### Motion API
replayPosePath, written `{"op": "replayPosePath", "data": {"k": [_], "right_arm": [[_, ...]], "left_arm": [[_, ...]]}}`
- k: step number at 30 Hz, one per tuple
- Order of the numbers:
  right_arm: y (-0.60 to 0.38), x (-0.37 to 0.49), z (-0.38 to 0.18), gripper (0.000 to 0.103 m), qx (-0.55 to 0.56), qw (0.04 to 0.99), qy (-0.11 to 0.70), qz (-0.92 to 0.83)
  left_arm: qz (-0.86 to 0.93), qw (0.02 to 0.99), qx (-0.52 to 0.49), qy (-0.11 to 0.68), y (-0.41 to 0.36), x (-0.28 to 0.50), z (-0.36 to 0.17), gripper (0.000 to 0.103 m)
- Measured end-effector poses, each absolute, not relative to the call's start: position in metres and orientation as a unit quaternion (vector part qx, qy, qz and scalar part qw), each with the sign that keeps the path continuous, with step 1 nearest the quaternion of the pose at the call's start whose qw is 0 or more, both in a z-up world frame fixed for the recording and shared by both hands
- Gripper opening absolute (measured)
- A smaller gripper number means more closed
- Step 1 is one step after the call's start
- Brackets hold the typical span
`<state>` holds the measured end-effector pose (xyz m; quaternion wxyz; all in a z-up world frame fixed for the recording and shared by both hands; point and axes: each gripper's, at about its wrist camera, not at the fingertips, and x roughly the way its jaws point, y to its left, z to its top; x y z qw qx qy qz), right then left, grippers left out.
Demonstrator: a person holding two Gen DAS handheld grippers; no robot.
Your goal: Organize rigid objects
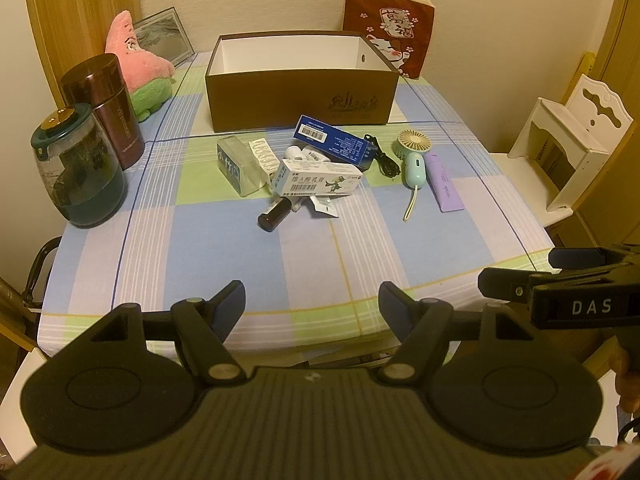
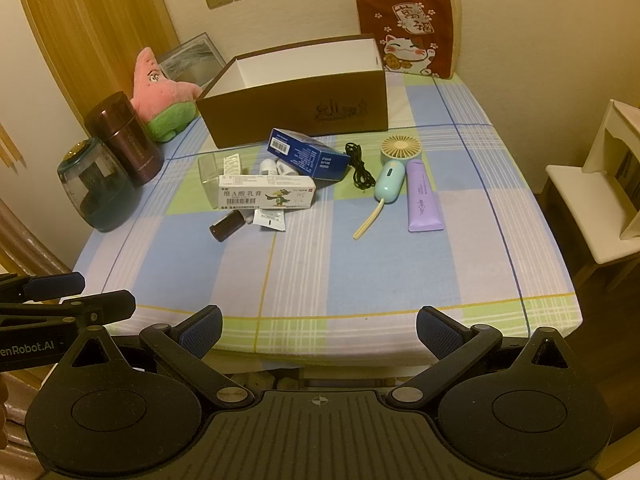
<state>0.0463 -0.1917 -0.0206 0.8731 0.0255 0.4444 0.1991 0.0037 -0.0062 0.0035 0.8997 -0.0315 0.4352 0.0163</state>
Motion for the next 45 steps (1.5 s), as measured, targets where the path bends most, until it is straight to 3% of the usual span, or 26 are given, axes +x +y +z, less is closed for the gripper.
{"op": "replayPosePath", "data": {"k": [45], "right_arm": [[-0.194, 0.057, -0.029, 0.103, 0.035, 0.869, 0.450, 0.201]], "left_arm": [[0.010, 0.896, -0.034, 0.442, -0.006, 0.019, -0.004, 0.072]]}}
